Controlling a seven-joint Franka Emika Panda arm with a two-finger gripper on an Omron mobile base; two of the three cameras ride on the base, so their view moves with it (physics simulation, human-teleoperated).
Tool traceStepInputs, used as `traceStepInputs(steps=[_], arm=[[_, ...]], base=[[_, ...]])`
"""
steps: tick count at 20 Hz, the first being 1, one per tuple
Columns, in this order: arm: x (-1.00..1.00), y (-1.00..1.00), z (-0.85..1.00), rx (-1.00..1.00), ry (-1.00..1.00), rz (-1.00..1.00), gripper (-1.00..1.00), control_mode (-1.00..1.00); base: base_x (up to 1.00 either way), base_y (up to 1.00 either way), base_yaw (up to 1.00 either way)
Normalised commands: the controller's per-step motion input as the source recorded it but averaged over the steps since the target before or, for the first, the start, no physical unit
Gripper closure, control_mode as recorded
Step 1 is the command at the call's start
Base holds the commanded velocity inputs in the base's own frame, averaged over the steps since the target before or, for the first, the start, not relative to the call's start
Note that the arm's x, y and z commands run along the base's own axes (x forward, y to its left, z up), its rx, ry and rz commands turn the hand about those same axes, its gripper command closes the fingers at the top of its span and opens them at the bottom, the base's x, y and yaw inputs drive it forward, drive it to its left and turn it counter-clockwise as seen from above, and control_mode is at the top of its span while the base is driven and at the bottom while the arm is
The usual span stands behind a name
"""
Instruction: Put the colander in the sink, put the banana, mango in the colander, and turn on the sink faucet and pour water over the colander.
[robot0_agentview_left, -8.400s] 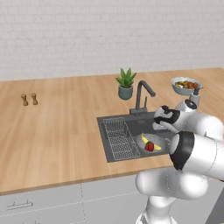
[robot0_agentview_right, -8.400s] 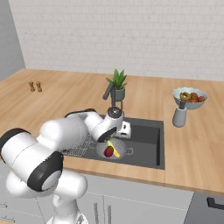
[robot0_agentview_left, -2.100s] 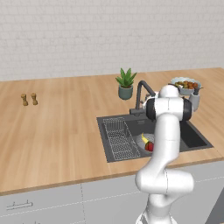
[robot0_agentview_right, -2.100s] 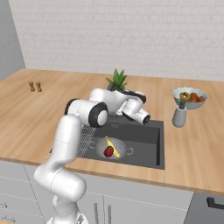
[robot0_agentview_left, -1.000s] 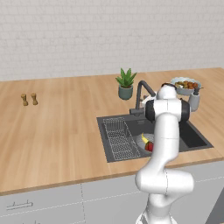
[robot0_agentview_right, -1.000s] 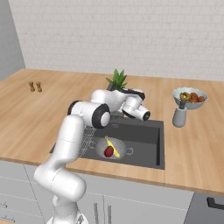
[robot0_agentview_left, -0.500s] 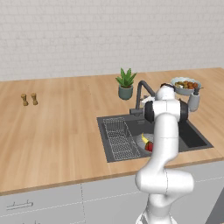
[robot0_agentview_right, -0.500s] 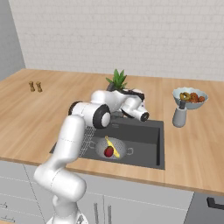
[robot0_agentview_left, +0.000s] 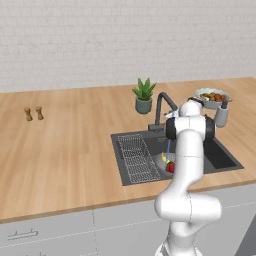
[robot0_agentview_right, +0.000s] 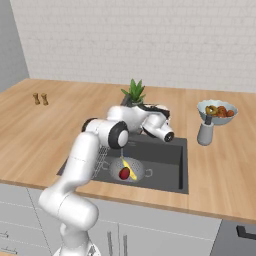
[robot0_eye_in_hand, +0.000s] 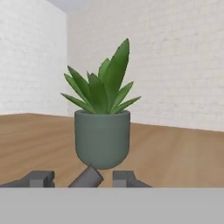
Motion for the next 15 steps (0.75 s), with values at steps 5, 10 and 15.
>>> traceStepInputs(steps=[5, 10, 15], arm=[[0.08, -1.00, -0.34, 0.00, 0.06, 0.00, 1.00, -1.00], [0.01, -1.00, -0.39, 0.00, 0.05, 0.00, 1.00, -1.00], [-0.01, -0.90, -0.30, 0.00, 0.12, -0.03, 1.00, -1.00]], base=[[0.00, 0.00, 0.00], [0.00, 0.00, 0.00], [0.00, 0.00, 0.00]])
